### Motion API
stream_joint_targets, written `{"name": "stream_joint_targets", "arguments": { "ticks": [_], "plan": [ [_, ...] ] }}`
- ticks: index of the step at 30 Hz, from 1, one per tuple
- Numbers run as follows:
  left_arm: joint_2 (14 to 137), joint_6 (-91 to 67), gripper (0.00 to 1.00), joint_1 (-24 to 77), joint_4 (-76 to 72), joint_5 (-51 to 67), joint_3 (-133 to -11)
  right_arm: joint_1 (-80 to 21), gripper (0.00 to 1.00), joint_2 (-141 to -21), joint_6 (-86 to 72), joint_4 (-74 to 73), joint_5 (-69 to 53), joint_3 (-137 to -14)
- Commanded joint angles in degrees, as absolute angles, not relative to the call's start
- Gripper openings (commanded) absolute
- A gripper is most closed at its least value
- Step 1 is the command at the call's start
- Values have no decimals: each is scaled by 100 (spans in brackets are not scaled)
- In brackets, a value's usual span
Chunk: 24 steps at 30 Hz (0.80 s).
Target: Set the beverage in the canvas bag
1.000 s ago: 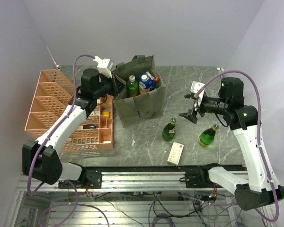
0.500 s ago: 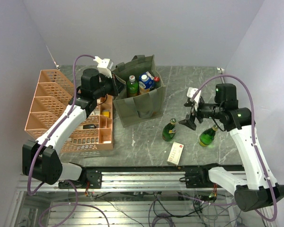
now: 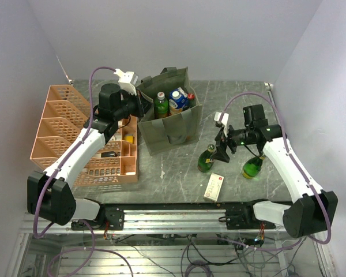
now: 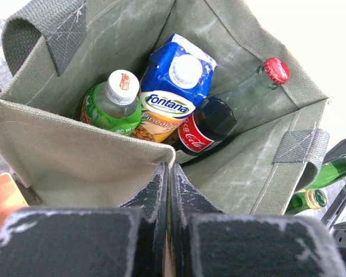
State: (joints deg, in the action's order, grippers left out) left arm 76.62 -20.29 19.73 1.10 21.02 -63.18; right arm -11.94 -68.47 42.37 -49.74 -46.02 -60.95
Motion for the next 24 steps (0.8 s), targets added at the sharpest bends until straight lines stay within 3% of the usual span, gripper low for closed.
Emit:
{"name": "stream_joint_targets", "arguments": {
  "ticks": [1,15,23,24],
  "plan": [
    [7574,-1937,7,1926,78,2043,-6324,-1332,85,-7057,4195,-4436,-4648,-5838],
    [7666,-1924,7,1933,51,2070,-6297,-1574,41,-7216,4028,-3835,-4514,-5611],
    [7726,-1883,7,1932,172,2127,-6407,-1586,0,-7078,4091,-3963,-4407,-6030],
    [7717,-1850,7,1927,179,2114,-6421,-1583,0,-7050,4064,-3957,-4402,-6118]
  ]
}}
